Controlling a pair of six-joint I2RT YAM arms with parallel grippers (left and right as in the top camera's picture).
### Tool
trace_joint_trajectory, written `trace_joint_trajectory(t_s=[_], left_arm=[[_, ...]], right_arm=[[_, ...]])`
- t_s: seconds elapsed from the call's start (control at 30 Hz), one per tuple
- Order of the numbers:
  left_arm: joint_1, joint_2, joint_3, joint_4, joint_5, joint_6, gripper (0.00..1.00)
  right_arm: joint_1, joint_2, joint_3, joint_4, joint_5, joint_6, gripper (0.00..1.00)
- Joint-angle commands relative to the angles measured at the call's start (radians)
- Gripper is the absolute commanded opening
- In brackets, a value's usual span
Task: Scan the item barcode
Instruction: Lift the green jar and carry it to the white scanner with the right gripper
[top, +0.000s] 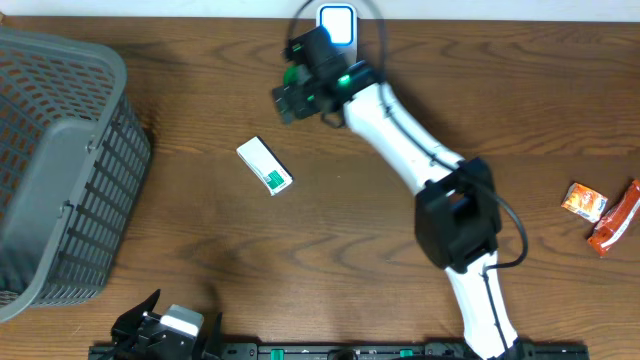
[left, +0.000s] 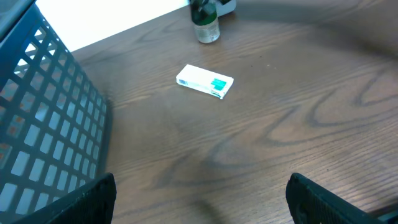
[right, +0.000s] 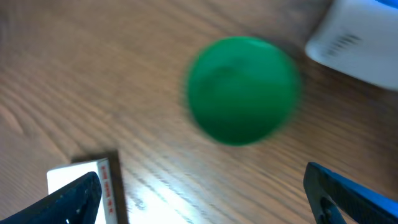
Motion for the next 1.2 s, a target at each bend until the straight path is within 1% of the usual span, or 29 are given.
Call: trace_joint_trajectory(t_s=[0.0,0.17,0.23,0.5,0.7,0.87,1.17], left_arm=[[0.004,-0.006,0.005,0.003,0.015,0.006,0.86],[0.004,-0.006,0.005,0.003,0.015,0.006,0.86],[0.004,-0.006,0.005,0.003,0.015,0.006,0.86],[0.004,-0.006,0.005,0.003,0.015,0.006,0.86],[0.004,-0.006,0.005,0.003,0.015,0.006,0.86],[0.004,-0.006,0.005,0.003,0.015,0.006,0.86],[0.004,-0.006,0.005,0.003,0.015,0.006,0.86]], right_arm=[[0.059,0.005,0.018,0.046,0.254,-0.118,0.99],[0.062,0.007,0.018,0.126,0.270,-0.114,0.99],[0.043,0.024,0.018,0.183,0.254,-0.092,0.99],[0.036,0.114,0.018,0.285,0.222,-0.076,0.99],[0.027,0.143,0.018,0.305,0.203,-0.071,0.99],[-0.014,0.144,0.018,0.311,0.161,-0.070,0.99],[-0.070,0.144,0.018,0.269,0.074,-0.056,0.99]])
